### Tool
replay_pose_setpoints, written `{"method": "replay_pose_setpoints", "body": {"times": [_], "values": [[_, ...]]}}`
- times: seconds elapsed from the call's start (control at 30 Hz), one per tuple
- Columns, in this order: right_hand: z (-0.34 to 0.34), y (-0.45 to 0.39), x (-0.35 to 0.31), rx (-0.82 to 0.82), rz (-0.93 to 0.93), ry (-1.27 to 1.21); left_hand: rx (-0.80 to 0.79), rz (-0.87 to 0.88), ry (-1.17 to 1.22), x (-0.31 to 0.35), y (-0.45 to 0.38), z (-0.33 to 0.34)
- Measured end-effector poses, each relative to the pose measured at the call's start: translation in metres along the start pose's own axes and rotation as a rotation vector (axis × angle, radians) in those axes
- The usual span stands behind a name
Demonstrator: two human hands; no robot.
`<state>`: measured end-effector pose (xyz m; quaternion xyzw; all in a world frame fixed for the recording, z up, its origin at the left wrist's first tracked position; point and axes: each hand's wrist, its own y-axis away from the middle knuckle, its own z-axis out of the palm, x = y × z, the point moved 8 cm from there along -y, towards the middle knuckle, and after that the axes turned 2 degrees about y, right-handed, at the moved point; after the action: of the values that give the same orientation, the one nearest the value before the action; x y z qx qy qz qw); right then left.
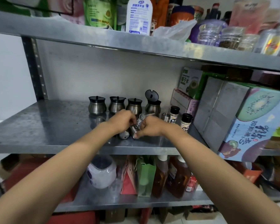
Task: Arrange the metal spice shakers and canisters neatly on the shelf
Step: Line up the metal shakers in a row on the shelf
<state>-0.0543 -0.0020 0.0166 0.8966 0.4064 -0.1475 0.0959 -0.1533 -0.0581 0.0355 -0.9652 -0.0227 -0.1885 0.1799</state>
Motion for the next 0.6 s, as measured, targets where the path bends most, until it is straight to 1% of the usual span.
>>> {"method": "replay_pose_setpoints", "body": {"times": [0.2, 0.33, 0.5, 0.6], "values": [[0.006, 0.001, -0.008, 0.048, -0.036, 0.09, 0.023, 0.004, 0.049, -0.004, 0.0, 0.001], [0.004, 0.002, -0.012, 0.133, -0.044, 0.152, 0.04, -0.006, 0.072, -0.009, -0.001, 0.001], [0.004, 0.002, -0.02, 0.25, -0.023, 0.286, 0.053, -0.025, 0.118, -0.013, -0.001, 0.001], [0.005, 0.002, -0.02, 0.302, 0.007, 0.259, 0.052, -0.033, 0.125, -0.015, -0.001, 0.002]]}}
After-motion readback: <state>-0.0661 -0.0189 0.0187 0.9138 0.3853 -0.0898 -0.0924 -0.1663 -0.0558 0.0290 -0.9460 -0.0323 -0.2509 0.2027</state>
